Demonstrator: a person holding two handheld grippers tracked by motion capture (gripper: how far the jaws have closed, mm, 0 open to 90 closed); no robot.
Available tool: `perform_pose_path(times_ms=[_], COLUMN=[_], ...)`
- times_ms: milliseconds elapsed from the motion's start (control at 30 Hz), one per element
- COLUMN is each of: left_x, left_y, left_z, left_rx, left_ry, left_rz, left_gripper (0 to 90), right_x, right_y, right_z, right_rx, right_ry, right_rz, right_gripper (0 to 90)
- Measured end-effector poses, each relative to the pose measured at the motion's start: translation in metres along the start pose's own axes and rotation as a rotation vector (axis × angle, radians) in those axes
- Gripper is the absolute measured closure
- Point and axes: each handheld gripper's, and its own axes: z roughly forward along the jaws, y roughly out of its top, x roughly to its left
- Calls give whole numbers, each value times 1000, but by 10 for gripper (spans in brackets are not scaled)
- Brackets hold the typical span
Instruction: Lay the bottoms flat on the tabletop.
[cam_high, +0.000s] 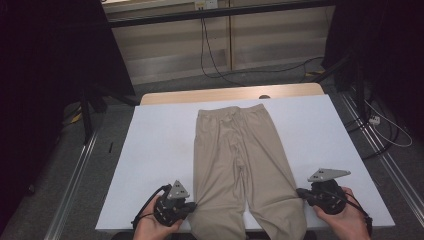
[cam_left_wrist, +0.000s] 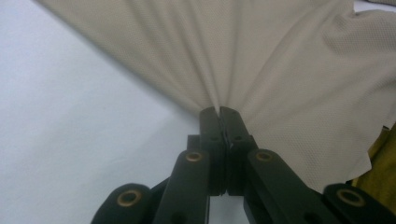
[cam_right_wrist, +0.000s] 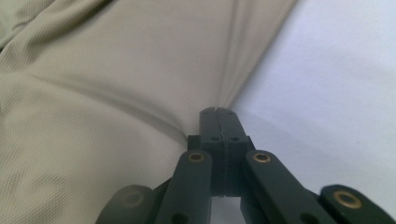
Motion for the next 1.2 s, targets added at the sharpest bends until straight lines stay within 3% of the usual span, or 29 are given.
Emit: perform_pose_path(times_ms=[100,167,200,233,267,300,333,367,433,500,533,633,667,700,733,867,1067,1100,1133,1200], left_x=[2,2,2,2,2,2,3,2,1,2,3,4,5,4,3,1,-2,-3,-4,-6], left_y=[-3,-2,-2,-2,-1,-1,0,0,1,2,3,4,4,4,5,5,4,4,3,2], left_z=[-1,-1,-1,-2,-3,-3,-3,-3,-3,-2,-1,2,2,3,5,6,9,10,10,11], left_rx=[-4,-6,-18,-29,-48,-48,-53,-71,-84,-89,-92,-104,-102,-100,-95,-92,-66,-52,-40,-16], left_ry=[-18,-26,-33,-30,-18,-18,-21,-18,-5,2,3,-7,-3,-5,-10,-4,15,1,-2,5], left_rz=[-18,-21,-22,-23,-34,-34,-31,-30,-17,-14,-10,-37,-28,-30,-22,-20,2,-5,-2,-4], left_gripper=[893,882,805,805,665,655,631,631,533,519,469,443,437,433,431,412,376,386,467,470], right_x=[2,1,7,7,18,18,31,31,45,57,66,72,74,76,76,79,94,97,98,97], right_y=[-1,2,6,6,10,10,13,13,13,11,8,3,1,-1,-3,-7,-16,-17,-16,-14], right_z=[-3,-6,-13,-13,-17,-17,-14,-14,-8,1,8,13,12,8,7,4,-2,-2,-2,-2], right_rx=[-14,-61,-110,-110,-128,-128,-119,-119,-97,-51,-7,12,7,20,24,18,10,10,-1,-14], right_ry=[-9,7,37,37,64,64,136,136,190,237,263,241,227,223,239,226,257,252,232,222], right_rz=[-15,-10,-38,-38,-70,-70,-103,-103,-131,-162,-190,-217,-231,-235,-214,-207,-191,-194,-191,-180], right_gripper=[898,769,764,764,736,736,709,709,633,554,529,529,560,872,891,900,900,900,875,842])
